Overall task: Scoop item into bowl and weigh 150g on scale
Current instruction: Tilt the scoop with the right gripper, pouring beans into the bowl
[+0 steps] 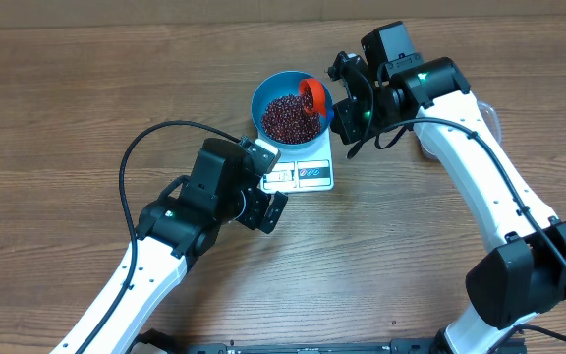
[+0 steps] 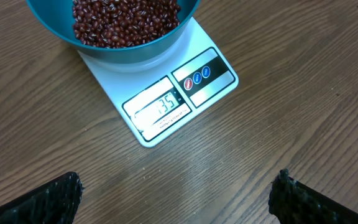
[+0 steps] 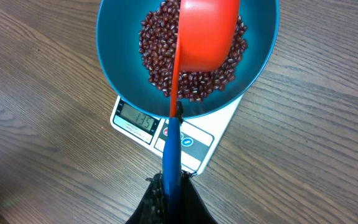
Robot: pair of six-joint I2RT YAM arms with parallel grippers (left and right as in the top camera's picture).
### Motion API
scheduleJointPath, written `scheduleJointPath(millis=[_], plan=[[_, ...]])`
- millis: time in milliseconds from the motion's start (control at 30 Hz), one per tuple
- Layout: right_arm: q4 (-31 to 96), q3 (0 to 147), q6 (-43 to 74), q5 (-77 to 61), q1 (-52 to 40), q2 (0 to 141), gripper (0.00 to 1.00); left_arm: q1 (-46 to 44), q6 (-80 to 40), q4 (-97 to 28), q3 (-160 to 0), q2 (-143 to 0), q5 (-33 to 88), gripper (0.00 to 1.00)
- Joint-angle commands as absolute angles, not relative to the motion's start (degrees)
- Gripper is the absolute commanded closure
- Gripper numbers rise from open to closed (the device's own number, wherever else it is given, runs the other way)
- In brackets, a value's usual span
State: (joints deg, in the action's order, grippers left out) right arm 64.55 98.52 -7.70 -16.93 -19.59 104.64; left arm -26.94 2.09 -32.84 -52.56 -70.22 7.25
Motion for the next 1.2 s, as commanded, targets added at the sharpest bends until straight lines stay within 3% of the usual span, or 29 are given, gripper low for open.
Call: scheduleJointPath(millis=[0, 1167], plan=[[64.5, 99.9, -7.7, -16.5, -19.9, 104.5, 0.96, -26.6, 2.6, -32.8, -53.7, -70.4, 6.9, 0.00], [64.5, 99.9, -8.6, -16.5, -19.9, 104.5, 0.96, -26.6, 2.6, -32.8, -53.7, -70.4, 6.9, 0.00]])
